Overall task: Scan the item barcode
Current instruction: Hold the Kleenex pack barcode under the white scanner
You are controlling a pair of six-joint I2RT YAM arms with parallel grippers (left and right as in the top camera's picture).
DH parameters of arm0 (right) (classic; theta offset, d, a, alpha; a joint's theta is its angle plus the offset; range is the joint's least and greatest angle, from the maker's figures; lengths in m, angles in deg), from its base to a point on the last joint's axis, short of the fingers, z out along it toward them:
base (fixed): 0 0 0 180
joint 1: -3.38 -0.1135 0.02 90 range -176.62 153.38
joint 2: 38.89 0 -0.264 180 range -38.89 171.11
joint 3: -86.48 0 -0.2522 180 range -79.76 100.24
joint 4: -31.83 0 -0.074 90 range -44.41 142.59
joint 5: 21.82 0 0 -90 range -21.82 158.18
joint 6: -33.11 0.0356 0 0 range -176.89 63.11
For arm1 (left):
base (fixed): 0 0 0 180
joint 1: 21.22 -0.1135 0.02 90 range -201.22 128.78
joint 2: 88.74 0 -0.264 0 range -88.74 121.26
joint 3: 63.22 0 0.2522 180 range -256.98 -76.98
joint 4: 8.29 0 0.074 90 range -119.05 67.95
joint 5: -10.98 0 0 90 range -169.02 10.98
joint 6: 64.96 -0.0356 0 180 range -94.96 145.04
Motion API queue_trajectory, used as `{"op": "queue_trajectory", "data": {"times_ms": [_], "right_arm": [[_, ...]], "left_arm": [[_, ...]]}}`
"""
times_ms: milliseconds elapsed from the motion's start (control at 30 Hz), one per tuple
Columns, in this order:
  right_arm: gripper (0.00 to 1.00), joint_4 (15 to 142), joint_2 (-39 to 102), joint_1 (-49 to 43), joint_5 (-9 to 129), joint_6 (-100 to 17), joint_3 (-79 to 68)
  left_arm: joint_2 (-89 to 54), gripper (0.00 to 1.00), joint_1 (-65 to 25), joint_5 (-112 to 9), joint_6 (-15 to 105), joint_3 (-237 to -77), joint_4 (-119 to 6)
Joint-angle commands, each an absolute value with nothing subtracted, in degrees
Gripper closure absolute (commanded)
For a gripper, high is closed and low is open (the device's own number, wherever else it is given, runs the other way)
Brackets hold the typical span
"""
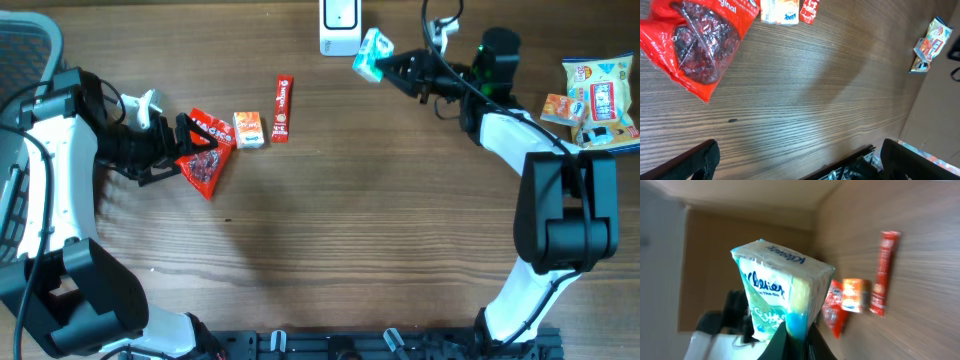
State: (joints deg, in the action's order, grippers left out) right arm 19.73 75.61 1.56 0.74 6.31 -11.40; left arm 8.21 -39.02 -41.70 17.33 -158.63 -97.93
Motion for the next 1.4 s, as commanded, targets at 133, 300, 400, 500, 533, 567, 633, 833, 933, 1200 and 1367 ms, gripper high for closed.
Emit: {"op": "queue_trajectory", "data": {"times_ms": [133,300,400,500,533,567,633,833,933,1200,1367], "right_arm": [[0.95,59.0,71.0,0.1,27.9,-29.8,-5.8],[0.95,83.5,67.4,-5.4,69.4,-40.2,6.6],[0.96,87.7,67.4,-11.4,92.2,-44.9,11.6],[0.96,85.1,67.4,-14.6,93.5,-47.1,13.1],[0.96,83.1,67.4,-15.6,94.5,-48.4,13.1],[0.96,80.2,67.6,-16.8,97.1,-49.9,13.1],[0.95,74.8,67.8,-18.0,100.6,-54.0,13.1],[0.95,55.6,70.5,-20.8,102.0,-75.4,13.1],[0.95,47.6,72.7,-21.5,102.0,-83.1,13.1],[0.95,31.1,82.6,-23.7,101.6,-113.2,13.1],[0.95,23.6,88.5,-25.9,102.0,-125.5,13.1]], "left_arm": [[7.7,0.00,-39.1,-41.7,16.4,-158.8,-97.9],[7.7,0.00,-39.1,-41.7,16.4,-158.8,-97.9],[7.7,0.00,-39.1,-41.7,16.4,-158.8,-97.9],[7.7,0.00,-39.1,-41.7,16.4,-158.8,-97.9],[7.7,0.00,-39.1,-41.7,16.4,-158.8,-97.9],[7.7,0.00,-39.1,-41.7,16.4,-158.8,-97.9],[7.7,0.00,-39.1,-41.7,16.4,-158.8,-97.9],[7.7,0.00,-39.1,-41.7,16.4,-158.8,-97.9],[7.7,0.00,-39.1,-41.7,16.4,-158.8,-97.9],[7.7,0.00,-39.1,-41.7,16.4,-158.8,-97.9],[7.7,0.00,-39.1,-41.7,16.4,-158.8,-97.9]]}}
